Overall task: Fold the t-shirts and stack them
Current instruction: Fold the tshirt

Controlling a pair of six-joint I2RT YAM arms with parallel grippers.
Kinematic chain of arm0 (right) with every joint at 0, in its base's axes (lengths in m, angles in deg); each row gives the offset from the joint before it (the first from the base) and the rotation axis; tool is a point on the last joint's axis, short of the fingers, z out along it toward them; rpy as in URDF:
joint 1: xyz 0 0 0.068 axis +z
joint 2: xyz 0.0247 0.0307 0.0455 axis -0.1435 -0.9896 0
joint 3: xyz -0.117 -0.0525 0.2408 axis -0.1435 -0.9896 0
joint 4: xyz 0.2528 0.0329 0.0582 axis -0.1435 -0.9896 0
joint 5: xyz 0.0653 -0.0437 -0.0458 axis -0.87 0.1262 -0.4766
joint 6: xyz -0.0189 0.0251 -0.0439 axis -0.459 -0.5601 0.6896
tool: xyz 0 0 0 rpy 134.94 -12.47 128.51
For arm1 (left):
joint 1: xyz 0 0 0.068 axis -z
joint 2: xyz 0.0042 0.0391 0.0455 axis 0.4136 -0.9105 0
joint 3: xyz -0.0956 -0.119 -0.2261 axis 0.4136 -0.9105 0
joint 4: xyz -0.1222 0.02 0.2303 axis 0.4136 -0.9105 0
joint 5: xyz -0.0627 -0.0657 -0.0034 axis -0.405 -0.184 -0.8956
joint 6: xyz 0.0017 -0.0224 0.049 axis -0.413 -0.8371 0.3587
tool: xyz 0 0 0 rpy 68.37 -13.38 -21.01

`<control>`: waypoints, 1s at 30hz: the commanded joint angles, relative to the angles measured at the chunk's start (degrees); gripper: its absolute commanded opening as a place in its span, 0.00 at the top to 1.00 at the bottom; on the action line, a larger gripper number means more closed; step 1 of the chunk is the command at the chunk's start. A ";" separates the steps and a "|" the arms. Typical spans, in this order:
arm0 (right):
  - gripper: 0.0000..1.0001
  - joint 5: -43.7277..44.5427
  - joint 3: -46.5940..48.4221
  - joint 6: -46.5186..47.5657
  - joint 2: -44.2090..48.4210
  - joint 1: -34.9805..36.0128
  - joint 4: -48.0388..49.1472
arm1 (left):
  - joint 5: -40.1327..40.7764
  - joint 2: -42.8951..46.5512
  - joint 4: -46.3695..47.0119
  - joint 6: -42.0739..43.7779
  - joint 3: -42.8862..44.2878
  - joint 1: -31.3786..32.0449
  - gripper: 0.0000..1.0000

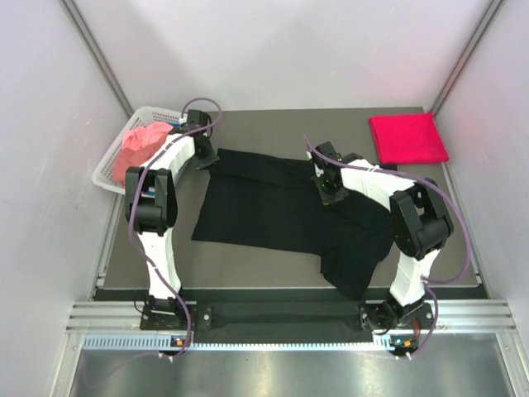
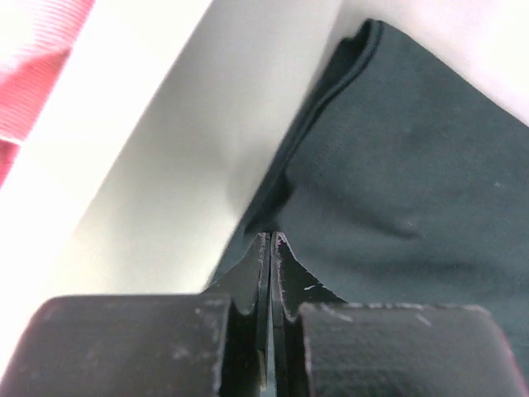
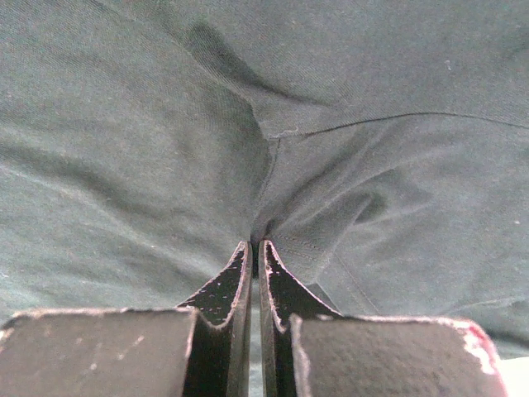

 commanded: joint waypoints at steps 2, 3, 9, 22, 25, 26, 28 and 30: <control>1.00 1.96 0.61 1.62 4.55 0.03 -2.95 | 2.76 -1.99 -2.86 0.55 2.24 -0.22 1.00; 1.00 2.14 0.61 1.80 4.81 0.12 -3.21 | 2.67 -2.08 -2.95 0.63 2.33 -0.30 1.00; 1.00 1.26 0.26 2.85 5.78 0.12 -5.23 | 2.58 -3.40 -4.18 0.90 2.77 -0.30 1.00; 1.00 -0.58 -1.15 2.68 5.60 0.12 -3.48 | -2.68 3.55 0.91 1.86 -3.64 0.05 0.66; 1.00 -0.85 -1.24 2.50 5.52 0.21 -3.39 | -3.22 2.32 0.13 1.78 -3.74 0.13 0.66; 1.00 -1.02 -1.24 2.50 5.43 0.12 -3.39 | -3.13 1.53 -0.66 1.78 -3.82 0.05 0.65; 1.00 -1.02 -1.33 2.41 5.43 0.03 -3.21 | -2.69 0.83 -0.67 1.95 -4.17 0.05 0.64; 1.00 -0.93 -1.33 2.50 5.60 0.12 -3.12 | -2.51 0.30 -0.15 2.21 -4.61 0.05 0.65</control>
